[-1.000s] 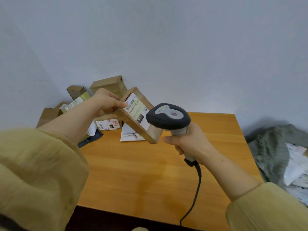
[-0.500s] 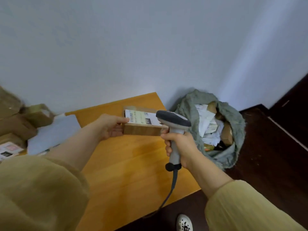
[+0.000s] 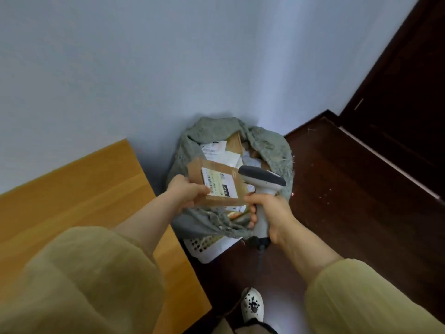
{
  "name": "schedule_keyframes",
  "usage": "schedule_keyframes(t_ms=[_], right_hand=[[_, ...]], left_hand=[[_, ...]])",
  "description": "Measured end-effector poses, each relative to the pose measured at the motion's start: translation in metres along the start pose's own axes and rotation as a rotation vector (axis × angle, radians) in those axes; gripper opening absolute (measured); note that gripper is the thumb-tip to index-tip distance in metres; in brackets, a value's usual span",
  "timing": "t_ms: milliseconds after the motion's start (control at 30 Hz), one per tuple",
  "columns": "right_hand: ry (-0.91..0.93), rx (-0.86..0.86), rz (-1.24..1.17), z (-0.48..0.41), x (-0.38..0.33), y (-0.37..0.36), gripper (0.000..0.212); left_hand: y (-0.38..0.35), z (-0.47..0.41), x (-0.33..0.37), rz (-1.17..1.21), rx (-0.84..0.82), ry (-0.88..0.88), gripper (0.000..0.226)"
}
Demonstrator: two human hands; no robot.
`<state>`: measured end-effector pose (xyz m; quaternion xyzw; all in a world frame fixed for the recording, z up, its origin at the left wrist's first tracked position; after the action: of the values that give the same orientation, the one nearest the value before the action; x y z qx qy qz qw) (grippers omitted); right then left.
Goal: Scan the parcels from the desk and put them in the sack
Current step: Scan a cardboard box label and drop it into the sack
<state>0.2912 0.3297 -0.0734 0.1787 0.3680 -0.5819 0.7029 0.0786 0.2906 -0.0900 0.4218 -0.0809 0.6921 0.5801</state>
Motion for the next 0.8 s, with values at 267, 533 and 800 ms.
schedule_keyframes(t_ms=[267, 533, 800], right_hand=[[-0.061, 0.109, -0.08, -0.059, -0.013, 0.059, 0.011], [-0.133, 0.217, -0.137, -0.101, 0.002, 0.084, 0.007], [-0.154, 0.243, -0.132, -0.122, 0.016, 0.092, 0.008]], left_hand=[[-0.106, -0.095, 0.048, -0.27, -0.032, -0.113, 0.094], [-0.171, -0.166, 0.061, -0.074, 0.083, -0.045, 0.091], [-0.196, -0.2, 0.042, -0.029, 0.119, 0.135, 0.093]])
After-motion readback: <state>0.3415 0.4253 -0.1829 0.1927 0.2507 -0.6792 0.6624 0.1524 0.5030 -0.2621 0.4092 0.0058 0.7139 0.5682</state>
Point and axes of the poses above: each hand's wrist, its own z-axis away from the middle knuckle, its own y-axis out of the back of the hand, x = y × z, the point moved 6 cm from there along -z, towards the middle knuckle, and after that the axes turned 1 degree about z, right-handed, at the moved point
